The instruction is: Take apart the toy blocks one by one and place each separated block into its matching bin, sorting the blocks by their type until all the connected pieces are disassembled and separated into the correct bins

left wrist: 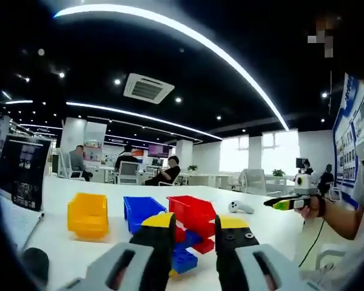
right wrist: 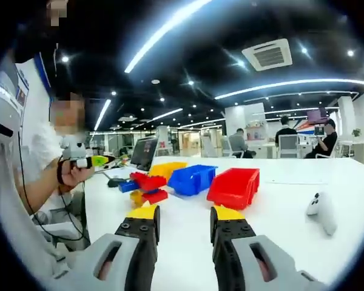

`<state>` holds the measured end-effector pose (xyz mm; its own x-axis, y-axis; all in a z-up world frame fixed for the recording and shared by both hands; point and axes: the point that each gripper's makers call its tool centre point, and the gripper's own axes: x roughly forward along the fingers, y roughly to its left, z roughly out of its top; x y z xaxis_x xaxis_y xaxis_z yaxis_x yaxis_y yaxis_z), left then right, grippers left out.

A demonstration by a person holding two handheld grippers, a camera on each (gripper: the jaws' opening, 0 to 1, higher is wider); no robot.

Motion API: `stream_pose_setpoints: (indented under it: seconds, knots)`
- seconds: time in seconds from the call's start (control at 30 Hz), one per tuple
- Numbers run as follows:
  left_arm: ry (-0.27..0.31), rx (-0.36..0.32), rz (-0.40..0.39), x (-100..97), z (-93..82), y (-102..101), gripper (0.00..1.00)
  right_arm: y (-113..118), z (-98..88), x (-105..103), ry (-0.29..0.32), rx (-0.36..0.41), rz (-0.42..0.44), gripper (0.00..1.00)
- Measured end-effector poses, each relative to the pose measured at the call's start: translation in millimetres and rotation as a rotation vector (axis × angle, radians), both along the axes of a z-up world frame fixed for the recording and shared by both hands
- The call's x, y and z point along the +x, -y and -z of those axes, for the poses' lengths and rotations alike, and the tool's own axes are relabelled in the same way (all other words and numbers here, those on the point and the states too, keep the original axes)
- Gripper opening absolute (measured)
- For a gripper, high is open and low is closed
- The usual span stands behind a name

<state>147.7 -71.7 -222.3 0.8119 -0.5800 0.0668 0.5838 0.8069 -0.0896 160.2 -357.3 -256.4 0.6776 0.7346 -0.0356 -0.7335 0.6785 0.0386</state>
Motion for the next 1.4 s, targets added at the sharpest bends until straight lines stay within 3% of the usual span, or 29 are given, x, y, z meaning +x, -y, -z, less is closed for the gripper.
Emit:
stream_pose_setpoints:
  seconds: [0.4,0.7,0.83,0.97,1.07,1.2,1.4]
  knots:
    - [-0.006,0.004,0.011,0.5,0.8,2.1,0.28,-1.9,0.1,-1.1,0.017,0.024,0.0,0.34]
    - [-0.019,-0.003,-0.004,0.5,7.9,0.1,0.28,0.8,4.2,3.4,0.011,-0.01,0.001,0.34]
    - [-0.004,0.022,0.008,2.4,-1.4,2.2,0.28,-1.5,1.2,3.2,0.016,-0.006,-0.006,0.34]
    - [0.064,0.088,-0.001,9.8,-22.9,0.8,0.27,-4.0,1.2,3.0,0.021,-0.01,-0.017,0.34]
    - [0.082,0.186,0.037,17.2,-30.6,6.6,0.27,-6.3,3.5,2.4,0.013,-0.013,-0.023,0.34]
    - [-0.014,0.253,0.176,22.1,-21.4,24.7,0.28,-12.3,3.7,-0.7,0.013,-0.015,-0.041,0.34]
    - [-0.106,0.611,0.309,42.7,7.5,37.7,0.29,-24.5,-1.7,-4.7,0.038,-0.055,-0.091,0.34]
